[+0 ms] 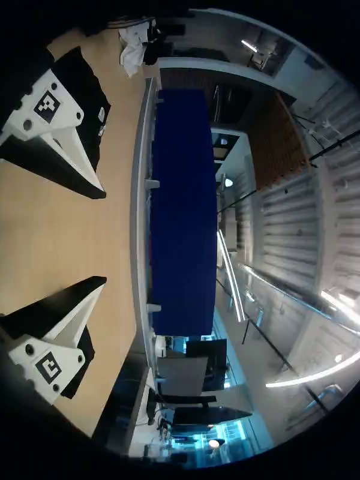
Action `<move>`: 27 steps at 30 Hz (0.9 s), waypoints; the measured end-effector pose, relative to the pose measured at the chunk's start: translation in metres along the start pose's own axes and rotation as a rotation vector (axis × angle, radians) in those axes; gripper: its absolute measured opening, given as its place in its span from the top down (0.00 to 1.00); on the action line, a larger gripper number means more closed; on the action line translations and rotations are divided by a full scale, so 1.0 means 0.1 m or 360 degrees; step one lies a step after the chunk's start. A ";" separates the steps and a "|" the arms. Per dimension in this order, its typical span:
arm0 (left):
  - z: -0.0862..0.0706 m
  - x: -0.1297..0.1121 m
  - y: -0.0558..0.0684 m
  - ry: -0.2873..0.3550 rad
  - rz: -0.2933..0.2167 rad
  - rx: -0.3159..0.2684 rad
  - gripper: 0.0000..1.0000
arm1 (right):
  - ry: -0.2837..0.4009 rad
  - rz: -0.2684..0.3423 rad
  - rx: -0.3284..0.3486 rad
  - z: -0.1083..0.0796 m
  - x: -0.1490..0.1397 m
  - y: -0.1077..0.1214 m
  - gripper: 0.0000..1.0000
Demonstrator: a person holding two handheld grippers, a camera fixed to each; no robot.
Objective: Fold towel
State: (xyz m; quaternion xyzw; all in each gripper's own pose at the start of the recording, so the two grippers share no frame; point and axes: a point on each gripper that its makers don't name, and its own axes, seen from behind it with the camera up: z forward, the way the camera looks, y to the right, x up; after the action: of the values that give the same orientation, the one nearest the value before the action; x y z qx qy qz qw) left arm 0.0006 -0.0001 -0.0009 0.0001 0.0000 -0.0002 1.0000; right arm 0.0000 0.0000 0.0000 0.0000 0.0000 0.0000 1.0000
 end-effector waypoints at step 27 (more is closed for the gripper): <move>-0.02 0.00 -0.01 0.0000 0.0001 0.0010 0.04 | -0.0001 0.0001 -0.0002 0.00 0.03 -0.01 0.01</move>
State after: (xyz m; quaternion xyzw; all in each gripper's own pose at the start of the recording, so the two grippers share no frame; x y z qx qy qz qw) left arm 0.0002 -0.0013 -0.0025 0.0032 0.0000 0.0002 1.0000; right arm 0.0035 -0.0009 -0.0003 -0.0005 -0.0005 0.0002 1.0000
